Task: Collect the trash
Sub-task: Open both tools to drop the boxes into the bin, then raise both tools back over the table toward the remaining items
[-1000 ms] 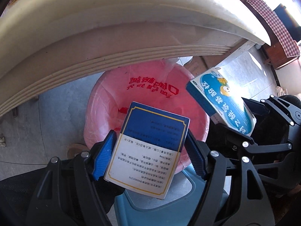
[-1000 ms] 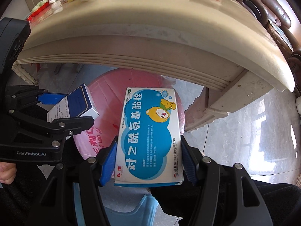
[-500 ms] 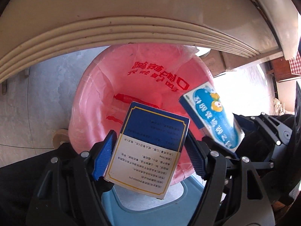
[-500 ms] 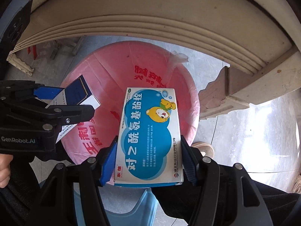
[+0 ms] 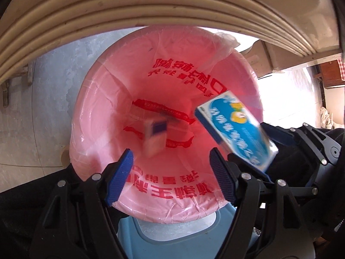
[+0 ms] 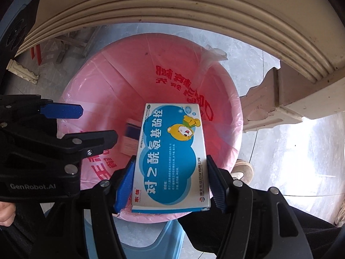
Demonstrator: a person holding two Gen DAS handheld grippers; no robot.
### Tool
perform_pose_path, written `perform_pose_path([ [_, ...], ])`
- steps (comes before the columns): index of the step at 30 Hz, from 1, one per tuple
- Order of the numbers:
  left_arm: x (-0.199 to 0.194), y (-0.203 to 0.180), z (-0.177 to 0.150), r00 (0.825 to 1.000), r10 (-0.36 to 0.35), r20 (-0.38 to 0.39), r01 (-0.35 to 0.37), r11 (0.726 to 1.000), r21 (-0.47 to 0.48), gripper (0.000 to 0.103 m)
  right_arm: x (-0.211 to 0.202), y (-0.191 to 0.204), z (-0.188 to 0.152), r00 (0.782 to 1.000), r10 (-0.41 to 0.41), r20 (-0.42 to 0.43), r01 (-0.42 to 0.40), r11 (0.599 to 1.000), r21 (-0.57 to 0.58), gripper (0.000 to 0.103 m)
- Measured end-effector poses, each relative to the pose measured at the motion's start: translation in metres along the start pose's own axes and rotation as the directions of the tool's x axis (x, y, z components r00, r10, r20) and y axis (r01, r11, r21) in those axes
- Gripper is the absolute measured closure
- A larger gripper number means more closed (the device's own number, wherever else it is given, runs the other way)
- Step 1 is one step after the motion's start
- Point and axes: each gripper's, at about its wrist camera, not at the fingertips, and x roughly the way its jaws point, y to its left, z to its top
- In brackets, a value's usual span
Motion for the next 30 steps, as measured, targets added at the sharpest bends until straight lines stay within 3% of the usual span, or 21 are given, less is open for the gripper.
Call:
perform_pose_path([
  [1, 0.0, 0.001, 0.0, 1.0, 0.0, -0.001, 0.0, 1.0, -0.002, 0.026, -0.001, -0.001, 0.0, 1.0, -0.001, 0.005, 0.001, 1.0, 0.004, 0.028],
  [2, 0.0, 0.0, 0.001, 1.0, 0.005, 0.0, -0.005, 1.0, -0.002, 0.026, -0.003, -0.001, 0.0, 1.0, -0.004, 0.014, 0.003, 1.0, 0.009, 0.026],
  [20, -0.01, 0.004, -0.001, 0.999, 0.024, 0.025, -0.024, 1.0, -0.019, 0.023, -0.012, -0.003, -0.002, 0.999, -0.022, 0.047, 0.022, 1.0, 0.007, 0.025],
  [30, -0.039, -0.004, -0.019, 0.992, 0.107, 0.068, -0.108, 0.994, 0.016, 0.023, -0.035, -0.002, -0.013, 0.997, -0.01, 0.076, 0.01, 1.0, 0.009, 0.025],
])
